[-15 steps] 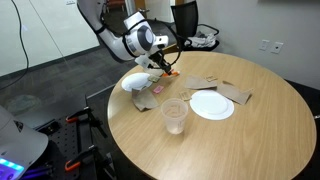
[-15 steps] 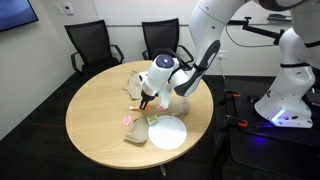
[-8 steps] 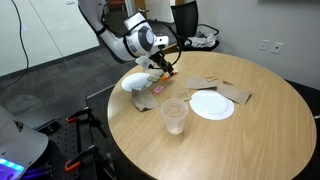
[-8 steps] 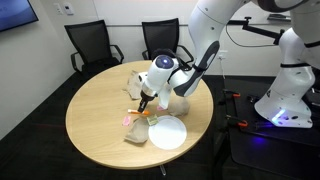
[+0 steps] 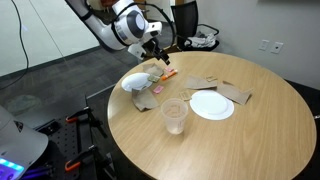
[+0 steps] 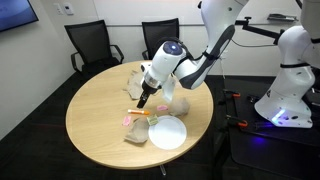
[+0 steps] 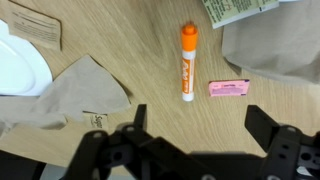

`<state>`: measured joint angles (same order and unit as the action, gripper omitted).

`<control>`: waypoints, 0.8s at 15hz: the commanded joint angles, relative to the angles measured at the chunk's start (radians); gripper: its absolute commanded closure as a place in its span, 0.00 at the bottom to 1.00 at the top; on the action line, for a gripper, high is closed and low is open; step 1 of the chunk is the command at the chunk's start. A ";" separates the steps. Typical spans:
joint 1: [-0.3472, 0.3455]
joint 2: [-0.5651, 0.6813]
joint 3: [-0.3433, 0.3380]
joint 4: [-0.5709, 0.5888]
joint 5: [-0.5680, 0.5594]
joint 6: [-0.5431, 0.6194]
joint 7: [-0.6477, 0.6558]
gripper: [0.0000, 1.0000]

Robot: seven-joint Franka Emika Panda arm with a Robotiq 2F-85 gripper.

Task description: Remove the orange marker from the cup

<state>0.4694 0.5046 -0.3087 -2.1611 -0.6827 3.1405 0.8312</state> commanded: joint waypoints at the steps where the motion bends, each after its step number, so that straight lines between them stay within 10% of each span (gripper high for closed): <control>1: 0.011 -0.182 0.010 -0.160 -0.009 -0.035 0.002 0.00; 12: 0.086 -0.477 -0.034 -0.318 -0.005 -0.248 0.024 0.00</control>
<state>0.5466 0.1093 -0.3481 -2.4255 -0.6929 2.9475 0.8527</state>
